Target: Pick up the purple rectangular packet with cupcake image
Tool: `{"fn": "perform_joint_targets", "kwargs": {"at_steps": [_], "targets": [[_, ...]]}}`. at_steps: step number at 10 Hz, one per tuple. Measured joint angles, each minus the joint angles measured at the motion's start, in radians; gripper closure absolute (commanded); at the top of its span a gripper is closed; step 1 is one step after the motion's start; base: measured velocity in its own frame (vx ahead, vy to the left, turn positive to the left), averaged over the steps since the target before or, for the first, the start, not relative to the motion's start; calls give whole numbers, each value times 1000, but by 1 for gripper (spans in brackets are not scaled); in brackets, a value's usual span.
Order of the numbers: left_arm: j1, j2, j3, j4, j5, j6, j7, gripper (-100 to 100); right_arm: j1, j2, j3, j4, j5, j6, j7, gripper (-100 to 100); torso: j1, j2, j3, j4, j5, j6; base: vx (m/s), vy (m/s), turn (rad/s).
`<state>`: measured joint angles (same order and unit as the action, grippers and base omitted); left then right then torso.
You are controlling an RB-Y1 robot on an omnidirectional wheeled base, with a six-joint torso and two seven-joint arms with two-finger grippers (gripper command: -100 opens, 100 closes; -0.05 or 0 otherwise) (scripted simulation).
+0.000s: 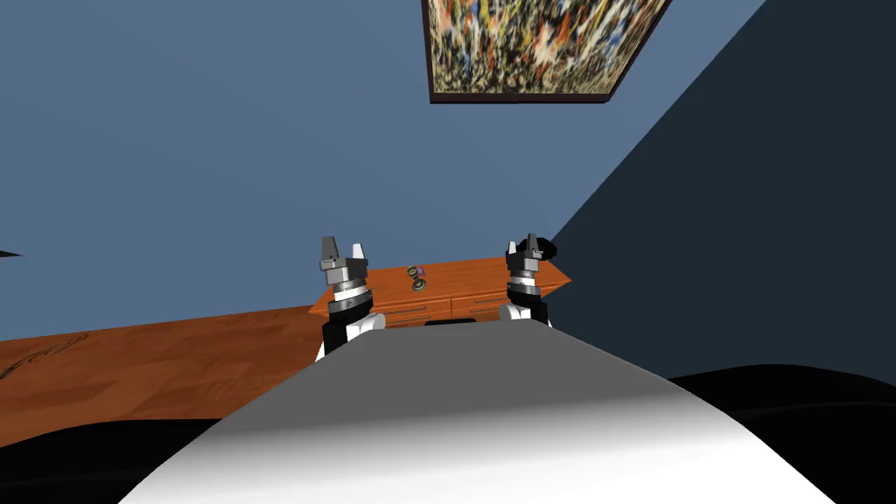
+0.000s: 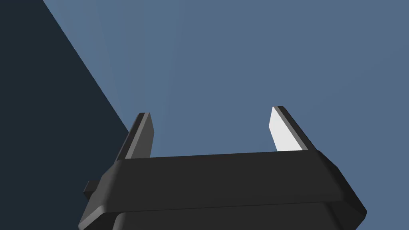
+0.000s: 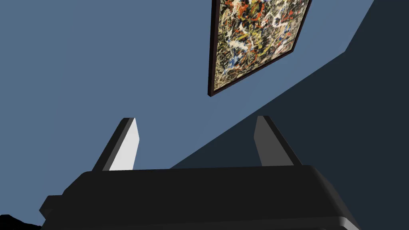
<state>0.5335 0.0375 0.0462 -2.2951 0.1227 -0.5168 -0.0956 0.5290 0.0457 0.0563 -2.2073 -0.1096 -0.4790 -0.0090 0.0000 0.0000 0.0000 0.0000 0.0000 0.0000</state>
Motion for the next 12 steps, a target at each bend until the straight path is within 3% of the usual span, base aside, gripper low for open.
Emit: {"fn": "perform_joint_targets", "kwargs": {"at_steps": [5, 8, 12], "targets": [[-44, 81, -1, 115, 61, 110, 11, -100, 0, 0, 0, 0, 0, 0, 0, 0, 4, 2, 1, 0, 1, 0, -30, 41, -168], [-73, 141, 16, 182, 109, 187, 29, -100, 0, 0, 0, 0, 0, 0, 0, 0, 3, 2, 1, 0, 1, 0, -29, 34, -173], [-116, 187, 10, 291, 151, 273, 34, -100, 0, 0, 0, 0, 0, 0, 0, 0, 3, 1, 1, 0, 1, 0, -31, 32, -138]]}}
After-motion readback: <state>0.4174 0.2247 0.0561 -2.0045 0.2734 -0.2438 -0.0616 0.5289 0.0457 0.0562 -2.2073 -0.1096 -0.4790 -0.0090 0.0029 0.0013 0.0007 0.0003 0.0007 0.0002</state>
